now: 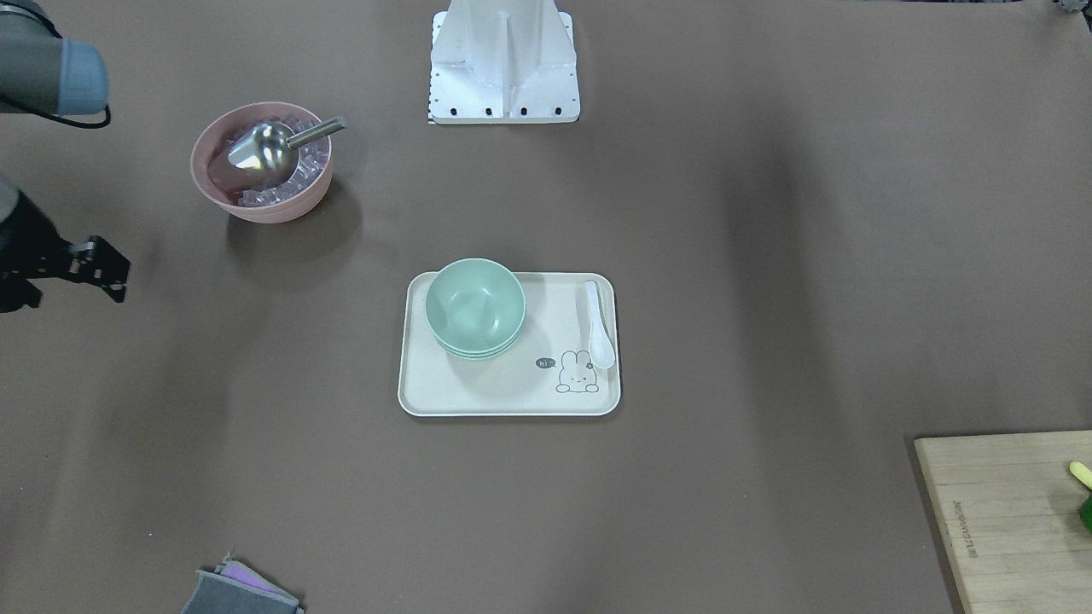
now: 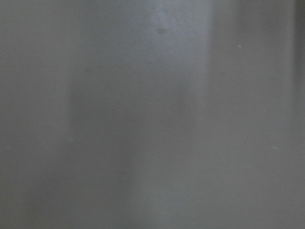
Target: Stack green bowls together
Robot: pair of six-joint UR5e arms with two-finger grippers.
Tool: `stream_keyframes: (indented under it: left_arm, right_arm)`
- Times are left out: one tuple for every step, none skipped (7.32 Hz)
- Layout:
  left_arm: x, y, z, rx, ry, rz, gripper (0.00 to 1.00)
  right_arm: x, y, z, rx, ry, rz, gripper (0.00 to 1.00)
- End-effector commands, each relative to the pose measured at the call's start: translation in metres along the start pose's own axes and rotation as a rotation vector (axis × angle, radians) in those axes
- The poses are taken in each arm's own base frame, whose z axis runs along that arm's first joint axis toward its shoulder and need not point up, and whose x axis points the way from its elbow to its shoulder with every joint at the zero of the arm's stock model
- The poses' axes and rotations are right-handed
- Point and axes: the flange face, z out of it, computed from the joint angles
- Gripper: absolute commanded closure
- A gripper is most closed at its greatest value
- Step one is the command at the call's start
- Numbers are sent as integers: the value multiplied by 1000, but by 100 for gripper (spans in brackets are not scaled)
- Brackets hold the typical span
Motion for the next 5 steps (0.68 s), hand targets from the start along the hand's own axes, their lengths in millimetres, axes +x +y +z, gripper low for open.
stream_keyframes:
  left_arm:
    - [-2,1,2,-5,2,-38,1]
    - [2,-1,-3,8,-3,-125,1]
    - [2,0,-2,3,5,-202,1]
    - [7,1,2,12,102,-297,1]
    - [10,4,3,21,142,-314,1]
  right_arm:
    - [127,50,-13,-31,-3,-101,0]
    - [157,68,-15,-36,6,-82,0]
    - [179,83,-15,-44,15,-33,0]
    - [208,92,-16,-43,-2,30,0]
    - [250,102,-13,-42,-27,103,0]
